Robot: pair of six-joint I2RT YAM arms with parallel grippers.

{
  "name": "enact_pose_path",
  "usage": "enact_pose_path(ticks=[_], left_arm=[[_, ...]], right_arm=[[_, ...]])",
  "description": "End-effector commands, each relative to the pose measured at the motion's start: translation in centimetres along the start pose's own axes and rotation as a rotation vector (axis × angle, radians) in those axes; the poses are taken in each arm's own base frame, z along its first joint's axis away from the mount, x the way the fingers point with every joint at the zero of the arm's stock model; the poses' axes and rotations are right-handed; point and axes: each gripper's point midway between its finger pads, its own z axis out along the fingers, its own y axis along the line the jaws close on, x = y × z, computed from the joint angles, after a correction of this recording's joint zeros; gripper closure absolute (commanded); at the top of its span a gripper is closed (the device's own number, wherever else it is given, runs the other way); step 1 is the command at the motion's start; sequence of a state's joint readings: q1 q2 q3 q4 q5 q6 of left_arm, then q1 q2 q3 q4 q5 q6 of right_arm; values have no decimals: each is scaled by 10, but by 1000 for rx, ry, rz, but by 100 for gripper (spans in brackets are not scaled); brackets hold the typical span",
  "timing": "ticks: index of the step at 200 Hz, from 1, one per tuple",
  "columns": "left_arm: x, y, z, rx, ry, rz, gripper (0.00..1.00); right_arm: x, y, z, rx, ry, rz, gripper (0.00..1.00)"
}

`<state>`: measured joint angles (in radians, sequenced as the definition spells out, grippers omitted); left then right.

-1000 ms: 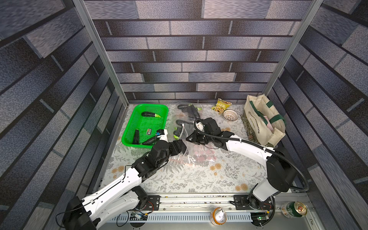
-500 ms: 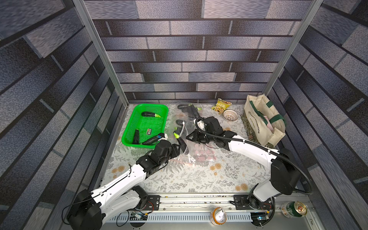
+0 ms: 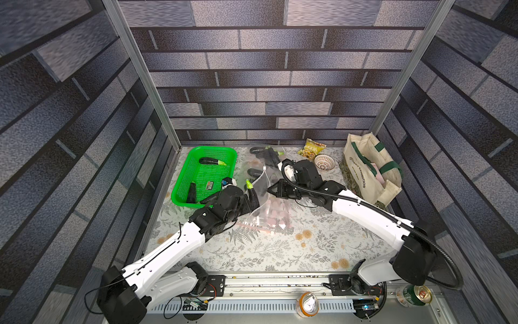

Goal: Place the eggplant in a zip-top bag and seal the zipper
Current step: Place the eggplant in the zipper food storage bag.

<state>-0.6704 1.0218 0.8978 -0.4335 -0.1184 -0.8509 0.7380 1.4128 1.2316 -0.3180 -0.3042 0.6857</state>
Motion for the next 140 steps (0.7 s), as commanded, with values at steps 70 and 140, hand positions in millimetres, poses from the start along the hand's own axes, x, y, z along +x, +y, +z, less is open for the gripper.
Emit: enact_pose_path(ticks=[70,140], left_arm=[[-57,-107,-69,111,-30,292,99],[-87,-115,-94,75,-117,341,99]], right_arm=[[-30,33,-74,22,-116,-114,100],[-45,36,-119,95,-194,-165,100]])
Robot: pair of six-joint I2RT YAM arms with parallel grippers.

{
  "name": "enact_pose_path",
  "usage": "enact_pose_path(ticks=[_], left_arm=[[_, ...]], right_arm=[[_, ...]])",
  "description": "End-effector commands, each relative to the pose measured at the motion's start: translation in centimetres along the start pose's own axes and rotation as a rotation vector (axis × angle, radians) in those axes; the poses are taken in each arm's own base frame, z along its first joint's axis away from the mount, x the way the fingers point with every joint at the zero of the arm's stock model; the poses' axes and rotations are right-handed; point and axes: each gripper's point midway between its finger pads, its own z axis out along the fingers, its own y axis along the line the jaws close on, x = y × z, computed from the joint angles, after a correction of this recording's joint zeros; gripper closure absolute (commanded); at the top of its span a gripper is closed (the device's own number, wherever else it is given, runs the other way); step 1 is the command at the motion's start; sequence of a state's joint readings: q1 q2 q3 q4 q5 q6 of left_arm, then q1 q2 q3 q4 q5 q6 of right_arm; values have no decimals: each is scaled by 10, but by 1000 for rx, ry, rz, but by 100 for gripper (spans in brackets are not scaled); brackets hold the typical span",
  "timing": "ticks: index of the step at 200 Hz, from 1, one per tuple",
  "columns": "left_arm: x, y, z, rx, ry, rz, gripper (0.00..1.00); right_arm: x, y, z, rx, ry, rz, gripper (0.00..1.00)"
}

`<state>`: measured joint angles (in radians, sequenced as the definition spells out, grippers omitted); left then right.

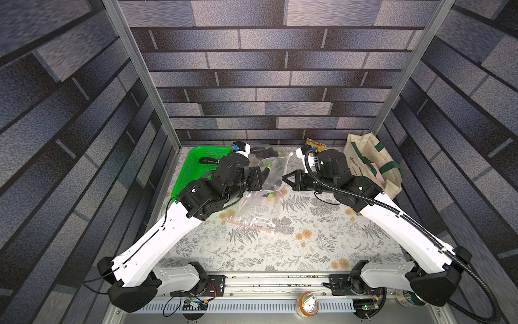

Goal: Place the eggplant in a zip-top bag and seal the zipper
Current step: Place the eggplant in the zipper food storage bag.

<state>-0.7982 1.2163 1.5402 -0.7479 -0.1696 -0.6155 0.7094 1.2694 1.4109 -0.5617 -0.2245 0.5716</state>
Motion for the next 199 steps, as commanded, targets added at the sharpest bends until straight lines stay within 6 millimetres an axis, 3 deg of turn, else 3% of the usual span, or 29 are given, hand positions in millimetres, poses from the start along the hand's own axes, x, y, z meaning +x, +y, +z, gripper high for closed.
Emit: enact_pose_path(ticks=[1,22,52,65,90,112,153,182,199], left_arm=[[-14,11,-19,-68,-35,64,99],[-13,4,-19,-32,-11,65,99],[-5,-31,4,168,6,-40,98],[-2,-42,14,247,-18,-114,98],[12,-39,35,282,-35,-224,98],[37,-19,54,210,4,-269,97],[100,29,96,82,78,-382,97],[140,59,114,-6,127,-434,98],[144,61,115,0,115,-464,98]], right_arm=[[-17,-3,-35,65,-67,-45,100],[-29,2,-61,85,-107,-81,100],[-40,12,-83,126,-101,-142,100],[-43,8,-89,167,-101,-154,100],[-39,-7,-93,260,-58,-167,100],[-28,-24,-78,306,-4,-155,100],[12,-67,-29,364,126,-87,100],[39,-88,4,362,194,-26,100],[47,-95,17,360,217,5,100]])
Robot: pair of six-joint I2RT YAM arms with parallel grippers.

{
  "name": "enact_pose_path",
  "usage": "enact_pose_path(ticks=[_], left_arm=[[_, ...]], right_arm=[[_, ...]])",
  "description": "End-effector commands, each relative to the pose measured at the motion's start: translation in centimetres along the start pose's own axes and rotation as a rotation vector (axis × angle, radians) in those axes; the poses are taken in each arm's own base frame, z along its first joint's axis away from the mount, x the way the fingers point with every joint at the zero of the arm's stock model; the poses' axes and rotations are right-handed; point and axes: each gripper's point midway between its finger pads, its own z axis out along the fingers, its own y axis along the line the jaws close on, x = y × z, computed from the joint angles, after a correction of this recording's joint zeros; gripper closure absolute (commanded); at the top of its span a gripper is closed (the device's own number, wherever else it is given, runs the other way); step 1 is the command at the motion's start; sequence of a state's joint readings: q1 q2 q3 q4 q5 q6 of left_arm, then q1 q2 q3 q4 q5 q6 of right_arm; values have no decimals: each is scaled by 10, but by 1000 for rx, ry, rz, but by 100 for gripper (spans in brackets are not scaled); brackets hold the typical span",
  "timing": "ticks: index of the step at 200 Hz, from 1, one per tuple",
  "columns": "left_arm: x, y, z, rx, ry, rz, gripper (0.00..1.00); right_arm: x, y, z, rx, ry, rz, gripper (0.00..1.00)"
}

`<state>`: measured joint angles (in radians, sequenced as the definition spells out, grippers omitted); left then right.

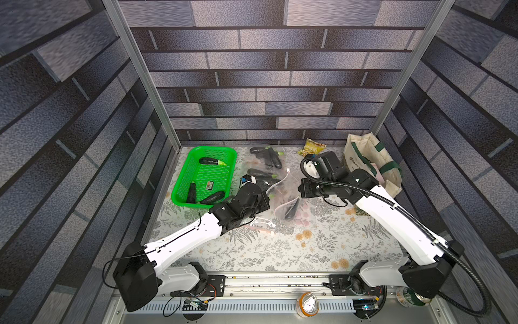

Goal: Place the eggplant in a zip-top bag and seal the zipper
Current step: Place the eggplant in the zipper food storage bag, then adjust the zipper food storage bag at the center of the board.

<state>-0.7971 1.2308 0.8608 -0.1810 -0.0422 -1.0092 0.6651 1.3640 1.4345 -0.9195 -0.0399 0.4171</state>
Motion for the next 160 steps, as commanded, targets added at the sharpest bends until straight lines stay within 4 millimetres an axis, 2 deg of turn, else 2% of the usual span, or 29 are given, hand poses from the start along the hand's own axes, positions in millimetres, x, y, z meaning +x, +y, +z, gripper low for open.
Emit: enact_pose_path(ticks=[1,19,32,59,120,160], left_arm=[[-9,1,2,25,-63,-85,98],[-9,1,0,27,-79,-93,97],[-11,0,-2,29,-91,-94,97],[-13,-2,-6,27,-113,-91,97],[-10,-24,-13,99,-137,-111,95],[-6,-32,-15,146,-141,-148,94]], right_arm=[[-7,5,13,-42,-22,51,100],[-4,10,27,-73,1,99,82],[0,19,34,-103,8,130,75],[8,35,43,-136,6,153,72],[9,44,60,-155,-21,206,71],[18,31,79,-95,-29,219,73]])
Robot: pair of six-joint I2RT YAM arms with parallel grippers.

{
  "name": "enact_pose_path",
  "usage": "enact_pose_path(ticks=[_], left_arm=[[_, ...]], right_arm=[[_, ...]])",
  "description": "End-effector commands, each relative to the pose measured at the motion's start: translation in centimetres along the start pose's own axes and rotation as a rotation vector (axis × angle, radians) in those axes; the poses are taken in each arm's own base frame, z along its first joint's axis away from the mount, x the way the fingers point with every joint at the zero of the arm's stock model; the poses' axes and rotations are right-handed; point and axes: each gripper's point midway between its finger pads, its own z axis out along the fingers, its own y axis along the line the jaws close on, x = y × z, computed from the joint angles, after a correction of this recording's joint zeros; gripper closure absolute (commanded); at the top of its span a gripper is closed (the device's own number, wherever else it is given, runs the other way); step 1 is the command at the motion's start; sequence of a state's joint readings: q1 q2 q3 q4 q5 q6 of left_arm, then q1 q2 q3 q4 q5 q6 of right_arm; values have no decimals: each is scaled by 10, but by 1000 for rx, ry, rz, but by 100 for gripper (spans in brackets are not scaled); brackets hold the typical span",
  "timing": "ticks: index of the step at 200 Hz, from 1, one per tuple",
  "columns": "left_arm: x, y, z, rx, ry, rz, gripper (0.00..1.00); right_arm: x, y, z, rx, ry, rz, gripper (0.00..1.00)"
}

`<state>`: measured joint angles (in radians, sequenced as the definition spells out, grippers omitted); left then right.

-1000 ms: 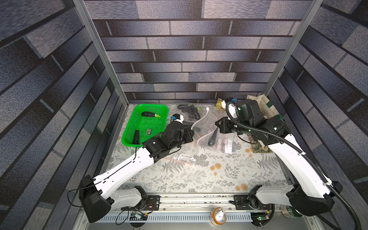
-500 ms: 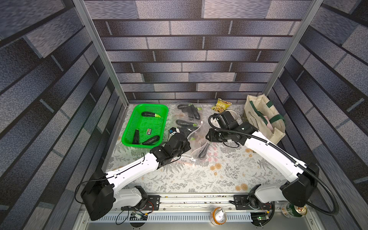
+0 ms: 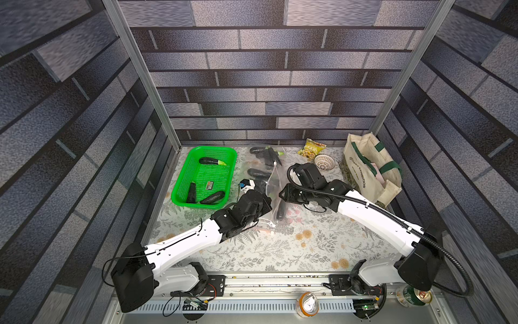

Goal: Place the eggplant in a zip-top bag and seal the zipper
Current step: Adjust the zipper food storage bag at the center of the board.

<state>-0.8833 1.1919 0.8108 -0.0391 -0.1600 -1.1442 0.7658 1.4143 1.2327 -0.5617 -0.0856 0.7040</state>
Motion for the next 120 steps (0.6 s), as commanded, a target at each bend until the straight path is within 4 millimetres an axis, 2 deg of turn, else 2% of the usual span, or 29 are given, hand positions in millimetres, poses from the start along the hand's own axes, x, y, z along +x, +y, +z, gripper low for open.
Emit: enact_pose_path(ticks=[1,26,67,74,82,98,114,120], left_arm=[[-6,-8,-6,49,-37,-49,94],[-3,-7,-6,53,-26,-61,94],[3,-6,-3,58,-4,-77,94],[3,-5,-2,54,-3,-77,93],[3,-2,-2,43,-4,-73,93],[-1,10,-3,-12,-24,-60,93],[-7,28,-6,-101,-37,-19,93],[-6,41,-8,-161,-31,11,93]], right_arm=[[3,-13,15,51,-18,21,73],[3,-24,19,99,-36,3,72],[-5,-16,26,53,-68,-2,72],[-7,-14,26,50,-78,-6,75],[-9,-16,25,59,-88,-11,86],[-16,-19,12,106,-106,-43,100],[-20,-25,-12,172,-123,-109,100],[-22,-28,-23,202,-132,-131,100]])
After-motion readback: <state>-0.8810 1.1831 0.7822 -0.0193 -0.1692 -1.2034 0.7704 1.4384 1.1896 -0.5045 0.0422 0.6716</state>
